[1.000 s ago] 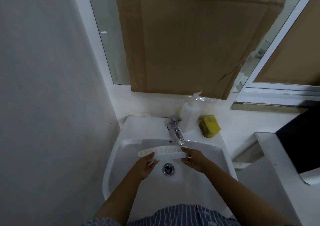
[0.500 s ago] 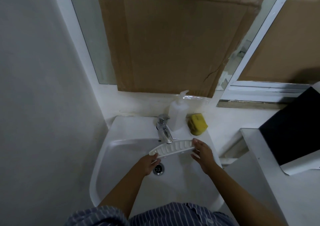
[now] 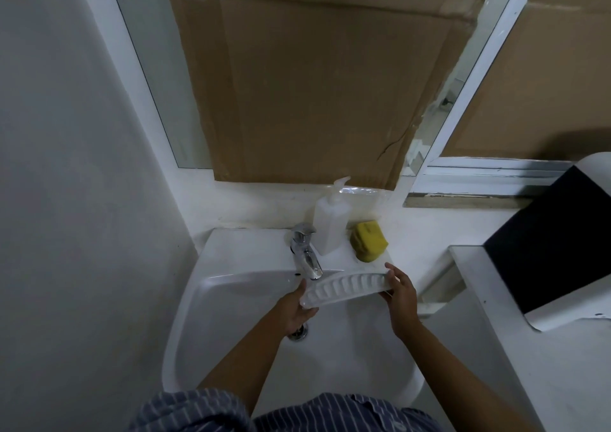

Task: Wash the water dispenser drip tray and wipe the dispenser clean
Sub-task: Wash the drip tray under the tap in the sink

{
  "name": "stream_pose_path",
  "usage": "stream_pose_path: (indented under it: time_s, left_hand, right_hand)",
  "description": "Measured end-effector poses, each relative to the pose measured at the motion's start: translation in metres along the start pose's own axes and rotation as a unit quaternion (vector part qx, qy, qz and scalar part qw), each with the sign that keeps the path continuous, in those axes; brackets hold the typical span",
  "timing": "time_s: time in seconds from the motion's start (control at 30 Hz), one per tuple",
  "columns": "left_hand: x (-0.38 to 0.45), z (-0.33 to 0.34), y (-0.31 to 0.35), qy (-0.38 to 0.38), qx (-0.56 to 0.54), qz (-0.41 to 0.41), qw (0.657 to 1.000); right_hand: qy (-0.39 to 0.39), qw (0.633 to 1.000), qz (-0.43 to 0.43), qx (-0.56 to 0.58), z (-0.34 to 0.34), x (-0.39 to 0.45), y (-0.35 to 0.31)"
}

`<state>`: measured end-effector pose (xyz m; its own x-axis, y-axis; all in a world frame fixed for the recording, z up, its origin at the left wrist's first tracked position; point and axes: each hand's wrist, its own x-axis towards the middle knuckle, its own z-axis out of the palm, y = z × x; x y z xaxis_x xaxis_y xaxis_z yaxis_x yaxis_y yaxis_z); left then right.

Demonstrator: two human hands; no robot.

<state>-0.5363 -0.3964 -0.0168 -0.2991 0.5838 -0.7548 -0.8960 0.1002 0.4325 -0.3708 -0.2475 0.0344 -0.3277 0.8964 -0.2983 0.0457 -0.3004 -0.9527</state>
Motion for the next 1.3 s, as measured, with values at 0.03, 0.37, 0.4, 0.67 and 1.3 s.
stream_pose_path:
  time_s: [0.03, 0.37, 0.4, 0.67, 1.3]
  left_hand:
    - [0.001, 0.001, 0.0, -0.006, 0.004, 0.0, 1.0]
    - [0.001, -0.006, 0.002, 0.049, 0.014, 0.016, 0.999]
    - [-0.002, -0.008, 0.003, 0.045, 0.048, 0.019, 0.998]
    - [-0.016, -0.036, 0.012, 0.113, 0.016, 0.05, 0.992]
    - [-0.037, -0.095, 0.021, 0.248, -0.039, 0.108, 0.962]
  right_hand:
    - [-0.006, 1.0, 0.0, -0.002, -0.001, 0.0, 0.0]
    - [-0.057, 0.998, 0.008, -0.012, 0.001, -0.004, 0.004]
    - [-0.067, 0.997, 0.005, -0.023, 0.003, -0.004, 0.006]
    - [-0.151, 0.985, 0.032, -0.071, 0.025, -0.008, 0.025]
    - [-0.215, 0.962, 0.128, -0.109, 0.073, -0.015, 0.041]
